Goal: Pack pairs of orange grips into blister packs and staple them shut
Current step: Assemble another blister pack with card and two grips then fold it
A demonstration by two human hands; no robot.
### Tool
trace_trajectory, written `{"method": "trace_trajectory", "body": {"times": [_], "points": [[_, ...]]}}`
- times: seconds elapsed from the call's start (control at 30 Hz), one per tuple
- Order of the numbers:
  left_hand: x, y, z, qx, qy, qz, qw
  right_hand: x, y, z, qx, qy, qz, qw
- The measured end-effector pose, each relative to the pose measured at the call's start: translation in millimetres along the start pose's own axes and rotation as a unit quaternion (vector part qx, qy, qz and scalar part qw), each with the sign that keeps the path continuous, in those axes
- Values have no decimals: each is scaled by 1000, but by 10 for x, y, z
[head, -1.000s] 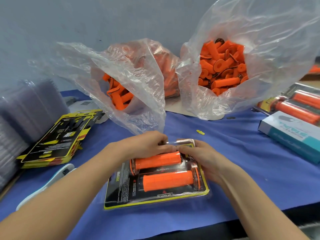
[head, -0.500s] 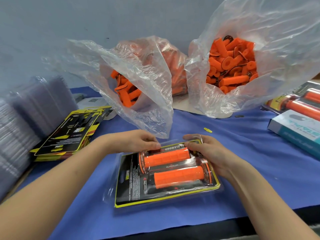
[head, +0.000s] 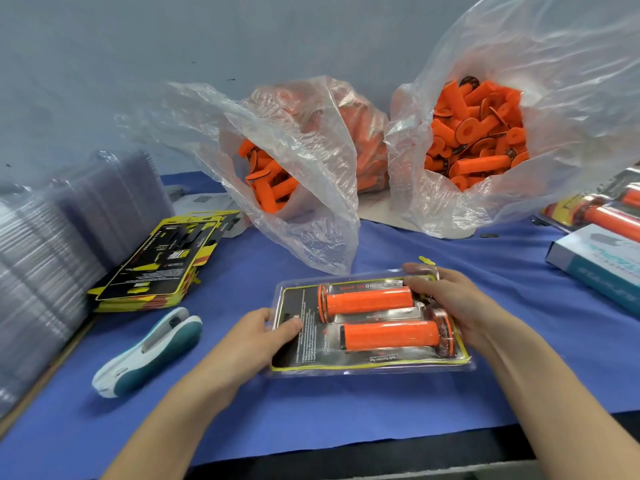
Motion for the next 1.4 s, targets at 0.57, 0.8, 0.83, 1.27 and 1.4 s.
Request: {"method": "trace_trajectory", "body": {"times": [0.57,0.8,0.83,1.27,1.4], "points": [[-53,-43,-29,-82,-37,-62,994,-1167,-1036,183,384,-746,-7,544],[-34,-76,-58,-68,7,-79,995,-1117,-1098,49,390,-761,-39,517],[12,-120,-45,-55,53,-114,991,-1128,-1117,50,395,-762,-40,511],[-520,-691,-639,-359,556,-188,726,-839,-988,157,358,-740,-90,562],[-488,-705,-641,-364,536,-198,736,-885,-1014,155,378,-729,-92,563]]}}
Point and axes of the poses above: each hand's wrist, its own y-axis towards the middle knuckle, its own x-axis out of the back of the hand, z = x × y, the point moved 9 cm from there along y, towards the middle knuckle, and after that the axes turned 12 degrees about z, right-handed, at the moved point
